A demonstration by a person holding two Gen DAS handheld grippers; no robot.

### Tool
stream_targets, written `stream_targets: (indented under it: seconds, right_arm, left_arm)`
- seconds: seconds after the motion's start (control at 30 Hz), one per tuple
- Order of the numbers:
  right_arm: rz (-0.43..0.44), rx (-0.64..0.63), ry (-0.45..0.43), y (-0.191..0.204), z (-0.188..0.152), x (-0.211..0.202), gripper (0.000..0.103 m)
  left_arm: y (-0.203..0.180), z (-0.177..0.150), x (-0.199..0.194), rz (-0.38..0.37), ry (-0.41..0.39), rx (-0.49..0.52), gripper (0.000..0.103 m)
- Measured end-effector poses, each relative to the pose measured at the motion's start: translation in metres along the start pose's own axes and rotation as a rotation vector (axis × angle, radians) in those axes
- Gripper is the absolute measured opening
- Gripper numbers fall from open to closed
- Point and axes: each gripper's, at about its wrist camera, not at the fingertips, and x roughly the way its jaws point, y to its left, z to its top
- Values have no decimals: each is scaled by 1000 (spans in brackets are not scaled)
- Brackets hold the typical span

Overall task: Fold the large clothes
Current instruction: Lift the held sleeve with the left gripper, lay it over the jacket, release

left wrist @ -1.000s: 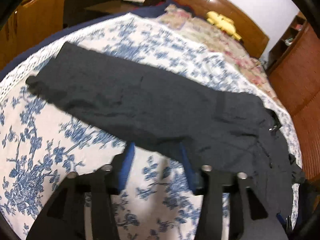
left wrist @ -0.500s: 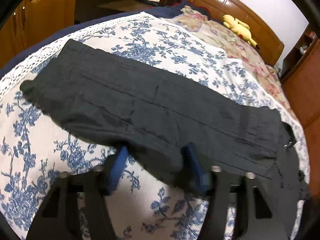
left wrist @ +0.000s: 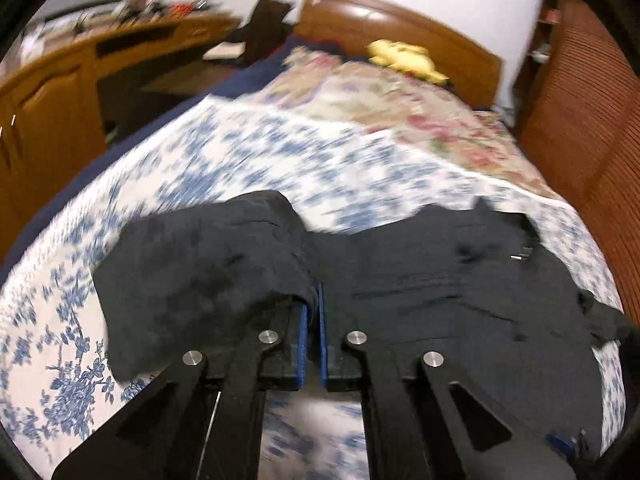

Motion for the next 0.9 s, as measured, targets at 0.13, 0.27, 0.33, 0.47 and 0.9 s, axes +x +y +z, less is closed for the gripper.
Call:
stream_targets:
  seconds: [0.13,0.27,0.33,0.47,0.9]
  right_arm:
    - [-16,-2,-18,-6,-3,-16,103]
    - [-63,-19,-56,-14,-8,-36,103]
    - [-87,-23,-74,-19,-11,-44,103]
    - [-114,6,-78,-32,-15,-49,103]
    - [-96,56,-53,-39,-15,-44,103]
  left_arm:
    - [-56,0,-42,-48,-37,106,5]
    - [-113,-9,-74,-84,-62,223,5]
    - [-134,-15,-82,-88,-64,268,5]
    - [-159,-33,-88,-98,-36,322,5]
    - [-136,-103,-127,-161,-47,295,48]
